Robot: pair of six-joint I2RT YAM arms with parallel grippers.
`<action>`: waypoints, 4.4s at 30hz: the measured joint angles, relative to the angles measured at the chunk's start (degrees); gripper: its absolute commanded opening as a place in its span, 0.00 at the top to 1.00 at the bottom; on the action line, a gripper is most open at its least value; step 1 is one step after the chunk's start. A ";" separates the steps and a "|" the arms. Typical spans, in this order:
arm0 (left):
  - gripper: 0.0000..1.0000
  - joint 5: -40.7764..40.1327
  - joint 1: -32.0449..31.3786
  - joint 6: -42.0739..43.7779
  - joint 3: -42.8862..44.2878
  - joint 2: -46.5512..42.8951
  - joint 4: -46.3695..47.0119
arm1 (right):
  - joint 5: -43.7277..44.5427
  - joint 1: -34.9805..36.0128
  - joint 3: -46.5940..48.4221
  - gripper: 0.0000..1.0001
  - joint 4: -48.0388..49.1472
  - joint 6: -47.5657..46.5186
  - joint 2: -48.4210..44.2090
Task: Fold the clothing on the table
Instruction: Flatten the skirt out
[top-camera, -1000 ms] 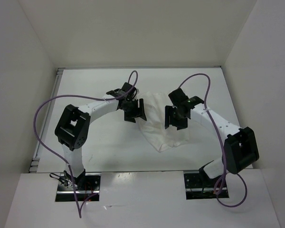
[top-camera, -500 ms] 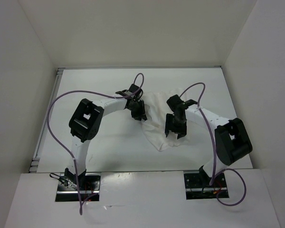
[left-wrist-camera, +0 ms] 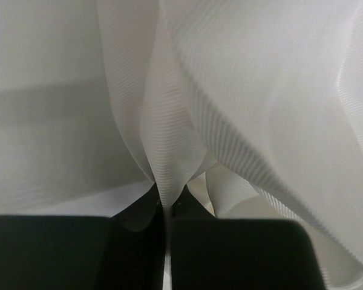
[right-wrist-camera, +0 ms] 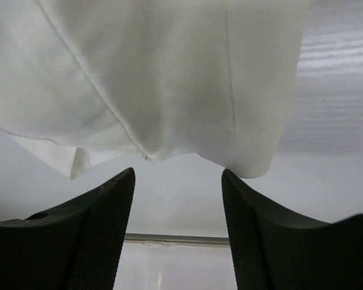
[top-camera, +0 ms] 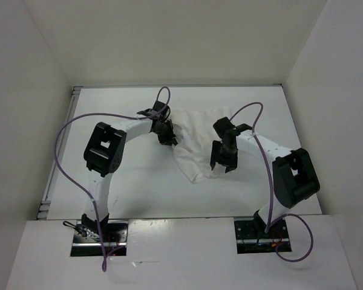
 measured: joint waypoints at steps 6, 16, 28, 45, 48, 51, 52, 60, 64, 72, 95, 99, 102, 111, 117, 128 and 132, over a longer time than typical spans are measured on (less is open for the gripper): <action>1.00 -0.11 2.03 0.04 0.04 -0.02 -0.09 | -1.73 0.00 1.46 0.38 3.48 -0.39 3.74; 1.00 -0.15 2.03 0.17 0.04 -0.02 -0.04 | -4.39 0.00 5.38 0.49 8.13 -0.72 7.58; 1.00 -0.17 2.03 0.20 0.02 -0.04 -0.02 | -2.45 1.33 5.62 1.00 10.71 -1.62 13.60; 0.91 3.76 5.25 7.08 -4.17 -13.38 -2.62 | 0.92 0.17 30.49 1.00 -1.81 -3.34 -2.95; 0.33 5.09 5.79 8.57 -6.19 -13.99 -2.03 | 1.42 -0.63 31.39 1.00 -3.82 -3.65 -3.02; 0.22 5.35 5.90 9.35 -9.94 -14.91 -2.62 | 3.54 -1.40 31.45 1.00 -6.86 -3.85 -2.19; 0.19 5.33 6.01 9.44 -11.39 -15.45 -2.82 | 4.26 -1.64 31.67 1.00 -7.93 -3.85 -1.90; 0.18 4.55 9.68 10.54 -18.78 -26.71 -4.07 | 4.39 -1.53 39.60 1.00 -10.58 -5.18 3.91; 0.18 3.74 12.68 10.56 -20.39 -30.36 -3.65 | 1.27 1.92 48.39 1.00 -10.71 -7.87 15.45; 0.18 3.30 15.93 10.54 -21.70 -30.49 -3.85 | -12.02 7.23 74.93 1.00 -10.23 -13.97 28.94; 0.18 9.01 9.33 9.68 -26.10 -26.88 0.33 | -27.54 -21.27 -11.82 1.00 10.82 1.90 -12.41; 0.19 11.78 1.14 7.54 -25.00 -20.04 1.81 | -33.51 -19.30 -8.59 1.00 15.04 3.37 -15.13; 0.19 12.44 -1.90 7.19 -23.85 -18.14 2.01 | -34.62 -16.22 -7.72 1.00 17.05 4.15 -14.19; 0.42 10.62 -2.69 4.98 -23.37 -18.14 1.99 | -33.35 -15.47 -7.67 1.00 17.29 4.33 -13.00; 0.42 10.69 -4.44 4.24 -23.28 -15.02 1.81 | -32.06 -15.72 -7.67 1.00 17.09 4.04 -13.03; 1.00 7.19 -8.37 6.23 -17.68 -10.95 -3.41 | -31.15 -20.00 -7.91 1.00 15.82 2.71 -15.47; 1.00 4.96 -7.43 7.61 -17.49 -11.72 -5.35 | -30.42 -21.66 -9.27 1.00 14.12 1.70 -17.51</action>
